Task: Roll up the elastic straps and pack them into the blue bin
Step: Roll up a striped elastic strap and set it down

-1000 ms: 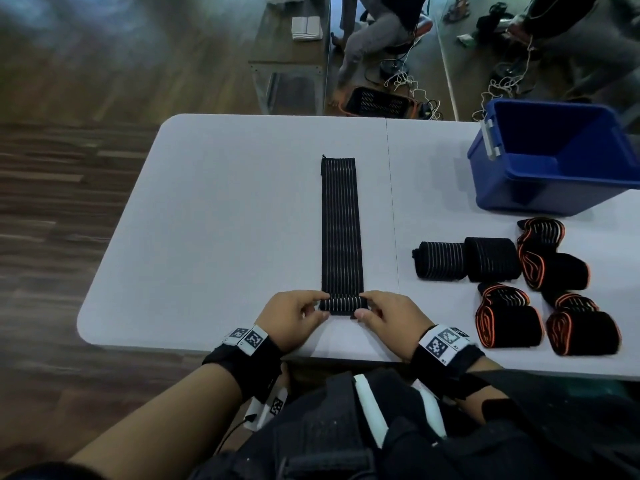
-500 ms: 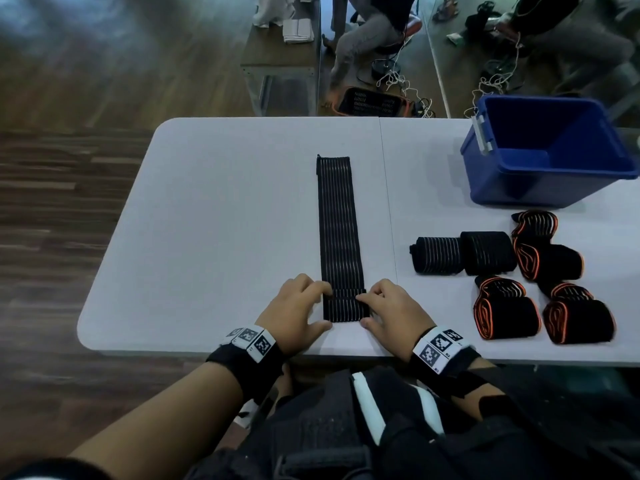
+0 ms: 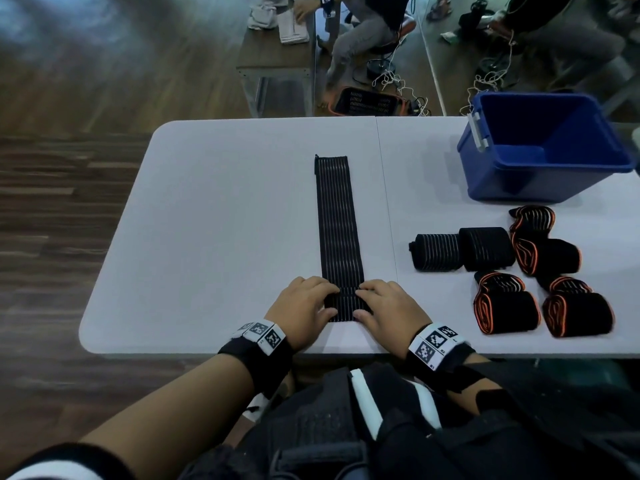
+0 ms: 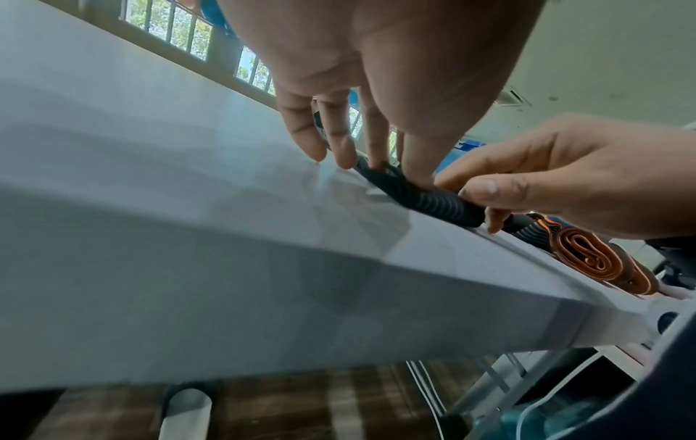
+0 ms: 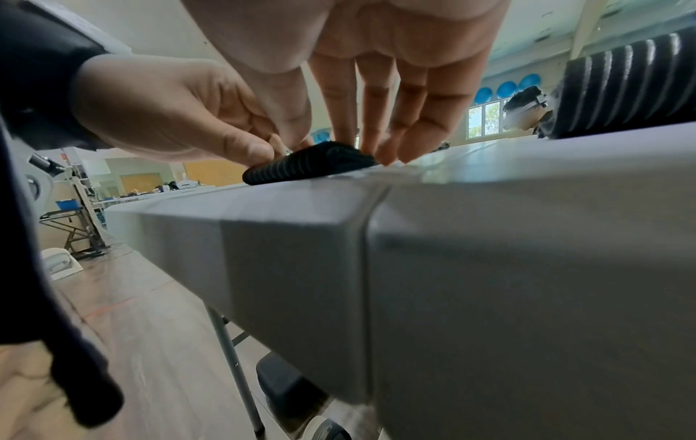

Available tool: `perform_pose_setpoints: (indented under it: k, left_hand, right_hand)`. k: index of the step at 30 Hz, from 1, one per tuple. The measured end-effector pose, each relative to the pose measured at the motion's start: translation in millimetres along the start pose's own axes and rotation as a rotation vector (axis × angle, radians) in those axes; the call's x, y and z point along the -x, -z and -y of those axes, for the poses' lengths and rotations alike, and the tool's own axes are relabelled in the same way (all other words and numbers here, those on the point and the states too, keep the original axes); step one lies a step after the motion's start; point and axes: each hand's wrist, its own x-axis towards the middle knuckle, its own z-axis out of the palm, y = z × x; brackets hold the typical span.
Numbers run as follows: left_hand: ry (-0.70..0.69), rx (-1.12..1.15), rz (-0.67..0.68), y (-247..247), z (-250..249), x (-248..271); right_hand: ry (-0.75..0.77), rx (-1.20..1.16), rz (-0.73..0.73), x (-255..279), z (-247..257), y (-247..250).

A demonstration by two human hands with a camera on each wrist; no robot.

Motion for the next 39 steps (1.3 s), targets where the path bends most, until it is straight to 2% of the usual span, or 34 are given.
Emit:
perform_pose_setpoints:
  k: [11, 19, 30, 32, 39]
  left_hand:
    - [0.095, 0.071, -0.035, -4.6, -7.7, -7.2]
    - [0.126, 0.058, 0.007, -2.7, -13.2, -15.7]
    - [0.196, 0.131, -0.047, -4.1, -14.2, -19.9]
    - [0.167, 0.122, -0.066, -3.5, -13.6, -19.7]
    - [0.019, -0.010, -0.008, -3.5, -7.3, -14.8]
  right_hand:
    - [-0.095, -0.082, 0.025, -9.2, 7.6, 6.7]
    - [-0.091, -0.046, 0.051, -19.4, 11.0, 10.8]
    - [-0.122, -0.057, 0.025, -24.2, 13.5, 15.5]
    - [-0.111, -0.047, 0.023, -24.1, 12.5, 14.3]
    - [-0.060, 0.005, 0.095, -17.3, 10.7, 15.4]
